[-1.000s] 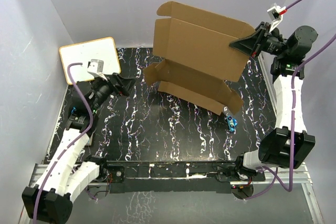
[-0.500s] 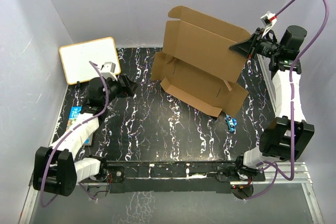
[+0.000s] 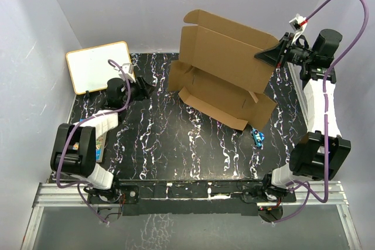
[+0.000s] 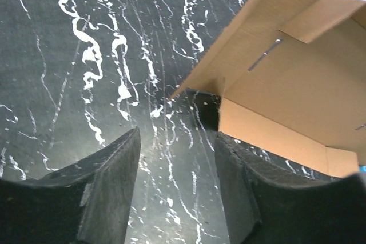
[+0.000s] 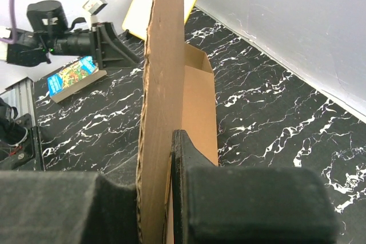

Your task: Fold the paper box

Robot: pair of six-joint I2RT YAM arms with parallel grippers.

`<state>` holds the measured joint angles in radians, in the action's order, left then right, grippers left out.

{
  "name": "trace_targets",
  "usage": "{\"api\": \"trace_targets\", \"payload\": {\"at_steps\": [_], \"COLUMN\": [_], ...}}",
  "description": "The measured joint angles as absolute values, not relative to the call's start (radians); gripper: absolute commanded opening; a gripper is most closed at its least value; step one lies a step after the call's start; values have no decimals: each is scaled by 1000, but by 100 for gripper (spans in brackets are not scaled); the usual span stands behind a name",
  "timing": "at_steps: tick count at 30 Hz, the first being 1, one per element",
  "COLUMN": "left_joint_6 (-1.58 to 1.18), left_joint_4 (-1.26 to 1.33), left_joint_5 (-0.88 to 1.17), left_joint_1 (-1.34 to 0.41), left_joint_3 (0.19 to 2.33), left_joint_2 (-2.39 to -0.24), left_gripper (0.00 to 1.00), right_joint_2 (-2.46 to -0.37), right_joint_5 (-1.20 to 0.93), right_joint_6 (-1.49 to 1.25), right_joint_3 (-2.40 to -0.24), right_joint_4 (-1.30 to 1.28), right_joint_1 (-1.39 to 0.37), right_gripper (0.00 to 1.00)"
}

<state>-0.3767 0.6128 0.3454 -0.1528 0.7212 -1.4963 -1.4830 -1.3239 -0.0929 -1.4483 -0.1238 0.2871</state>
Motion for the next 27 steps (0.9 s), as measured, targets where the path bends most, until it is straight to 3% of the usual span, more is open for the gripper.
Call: {"api": "trace_targets", "payload": {"at_steps": [11,22,27], "left_joint_6": [-424,-437,-417], "left_joint_4": [665,836,851], "left_joint_5": [360,567,614], "left_joint_1": [-61,-72,-123], "left_joint_3": [807,974,1036], "left_joint_2": [-1620,-1926,-1971], "left_gripper": [45,47,48], "right_joint_2": [-1444,-1444,-1444], "right_joint_5": [-1354,-1354,-1353], "right_joint_6": [-172,-186,-186], "right_joint_3": [-1393,-1393,-1393], "right_joint_4": [-26,-18,-18], "right_joint_1": [258,249,244], "right_gripper": [8,8,8]}}
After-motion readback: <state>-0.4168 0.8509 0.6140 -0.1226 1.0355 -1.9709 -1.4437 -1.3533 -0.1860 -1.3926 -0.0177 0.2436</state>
